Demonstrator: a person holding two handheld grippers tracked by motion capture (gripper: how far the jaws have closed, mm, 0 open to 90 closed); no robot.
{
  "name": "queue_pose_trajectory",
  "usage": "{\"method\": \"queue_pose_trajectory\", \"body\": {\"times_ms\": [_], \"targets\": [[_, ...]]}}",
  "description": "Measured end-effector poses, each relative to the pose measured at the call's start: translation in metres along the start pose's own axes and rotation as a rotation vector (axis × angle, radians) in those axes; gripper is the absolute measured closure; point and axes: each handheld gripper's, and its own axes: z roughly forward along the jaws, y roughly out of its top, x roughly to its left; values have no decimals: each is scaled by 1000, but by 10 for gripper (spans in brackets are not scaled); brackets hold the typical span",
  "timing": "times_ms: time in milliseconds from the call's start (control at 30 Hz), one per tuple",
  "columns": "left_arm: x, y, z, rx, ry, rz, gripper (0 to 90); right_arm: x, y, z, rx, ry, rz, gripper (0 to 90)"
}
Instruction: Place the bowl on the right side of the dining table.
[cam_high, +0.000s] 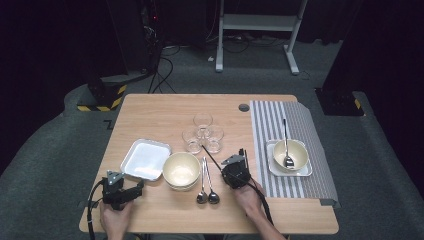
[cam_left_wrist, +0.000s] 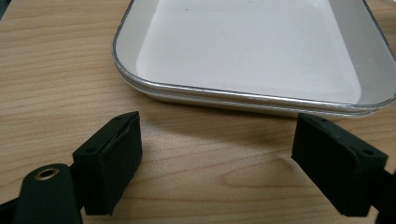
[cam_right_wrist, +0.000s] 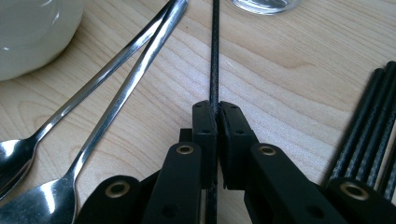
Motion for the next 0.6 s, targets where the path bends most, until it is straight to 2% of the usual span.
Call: {"method": "queue_pose_trajectory", "body": {"times_ms": [33, 133, 600], "targets": [[0, 0, 0, 0, 2, 0, 164, 0, 0, 0, 0, 0, 8, 861], [-1, 0, 0, 2, 9, 4, 165, 0, 0, 0, 1, -11, -11, 862], [-2, 0, 1, 4, 14, 10, 169, 1, -8, -8, -15, 8, -23, 864]]}}
